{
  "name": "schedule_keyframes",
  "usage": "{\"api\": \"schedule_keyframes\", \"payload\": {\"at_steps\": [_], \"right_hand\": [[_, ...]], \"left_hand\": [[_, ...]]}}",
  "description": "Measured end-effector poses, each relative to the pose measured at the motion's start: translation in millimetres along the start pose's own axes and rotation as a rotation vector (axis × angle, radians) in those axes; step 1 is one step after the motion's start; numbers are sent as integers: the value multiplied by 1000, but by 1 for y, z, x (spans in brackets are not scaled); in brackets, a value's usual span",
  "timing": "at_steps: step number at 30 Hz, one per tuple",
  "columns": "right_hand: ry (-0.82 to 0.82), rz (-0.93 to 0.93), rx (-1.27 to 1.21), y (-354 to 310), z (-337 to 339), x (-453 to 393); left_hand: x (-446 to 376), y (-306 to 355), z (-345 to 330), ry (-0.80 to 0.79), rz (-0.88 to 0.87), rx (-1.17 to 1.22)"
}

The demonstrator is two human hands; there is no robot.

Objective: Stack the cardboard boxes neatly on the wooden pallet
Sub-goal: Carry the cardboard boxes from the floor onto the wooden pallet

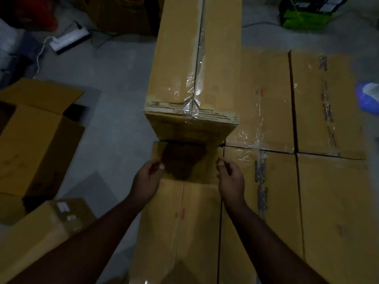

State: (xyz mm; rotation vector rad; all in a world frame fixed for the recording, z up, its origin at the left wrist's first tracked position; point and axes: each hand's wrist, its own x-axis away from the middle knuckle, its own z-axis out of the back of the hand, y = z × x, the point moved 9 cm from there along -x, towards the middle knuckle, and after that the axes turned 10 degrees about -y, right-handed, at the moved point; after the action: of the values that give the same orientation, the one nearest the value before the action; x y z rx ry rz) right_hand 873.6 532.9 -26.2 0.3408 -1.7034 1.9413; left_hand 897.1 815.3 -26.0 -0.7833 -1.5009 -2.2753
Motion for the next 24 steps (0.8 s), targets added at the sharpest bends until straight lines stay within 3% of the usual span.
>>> {"api": "schedule_keyframes", "payload": {"at_steps": [4,13,18,24], "right_hand": [[-124,127,64,-46,-1,111],[-271,141,4,-124,0,289],[-495,150,45,-115,-16,370],[-748,209,86,-80,-7,480]], "left_hand": [[106,22,-1,-70,-73,-31],[298,41,16,-51,-120,163],[411,14,20,146,-150,321],[553,-52,-24,414,-93,477]]}}
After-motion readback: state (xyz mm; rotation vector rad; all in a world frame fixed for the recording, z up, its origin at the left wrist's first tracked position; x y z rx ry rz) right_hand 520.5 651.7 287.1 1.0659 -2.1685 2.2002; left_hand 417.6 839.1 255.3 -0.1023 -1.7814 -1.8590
